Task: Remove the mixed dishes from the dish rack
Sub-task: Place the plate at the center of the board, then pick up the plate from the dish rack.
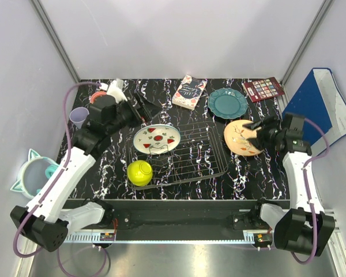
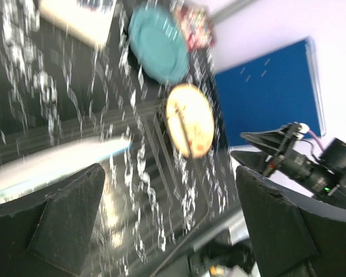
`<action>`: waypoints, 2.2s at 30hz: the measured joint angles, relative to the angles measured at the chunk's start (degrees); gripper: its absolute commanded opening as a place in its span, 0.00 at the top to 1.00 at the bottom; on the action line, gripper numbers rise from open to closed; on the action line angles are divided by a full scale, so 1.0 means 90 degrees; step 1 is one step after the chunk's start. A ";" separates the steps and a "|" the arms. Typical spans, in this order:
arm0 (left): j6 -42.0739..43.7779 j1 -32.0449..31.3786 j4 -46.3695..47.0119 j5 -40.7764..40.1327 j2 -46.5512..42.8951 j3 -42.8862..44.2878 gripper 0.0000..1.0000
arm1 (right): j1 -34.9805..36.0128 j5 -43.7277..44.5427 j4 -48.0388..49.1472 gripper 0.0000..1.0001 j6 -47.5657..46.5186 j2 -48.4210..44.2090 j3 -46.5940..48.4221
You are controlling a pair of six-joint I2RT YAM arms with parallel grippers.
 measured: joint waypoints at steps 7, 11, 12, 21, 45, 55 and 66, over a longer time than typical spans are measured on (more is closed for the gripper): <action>0.0816 0.0000 -0.0204 -0.0554 0.0146 0.1154 0.01 | 0.0068 -0.0578 0.1005 0.32 0.0357 0.0289 0.1226; 0.1598 0.0000 -0.0313 -0.1047 0.0403 0.1399 0.01 | 0.0393 -0.1037 0.1863 0.34 0.0175 0.0685 0.1491; 0.2033 0.0000 -0.0328 -0.1217 0.0471 0.1382 0.01 | 0.0583 -0.1137 0.2076 0.34 -0.0051 0.0828 0.1639; 0.5003 -0.0078 0.0350 -0.0544 -0.0117 -0.0566 0.11 | 0.2084 -0.2130 0.3502 0.36 -0.1396 0.1081 0.2057; 0.7769 0.0228 0.1472 0.1603 0.1008 -0.1501 0.58 | 0.3150 -0.2499 0.4189 0.36 -0.1656 0.1375 0.1831; 0.7796 0.0238 0.1608 0.2064 0.1095 -0.1685 0.72 | 0.3211 -0.2443 0.4141 0.36 -0.1673 0.1341 0.1712; 0.8116 0.0197 0.1438 0.1989 0.1076 -0.1690 1.00 | 0.3223 -0.2368 0.4070 0.36 -0.1673 0.1341 0.1712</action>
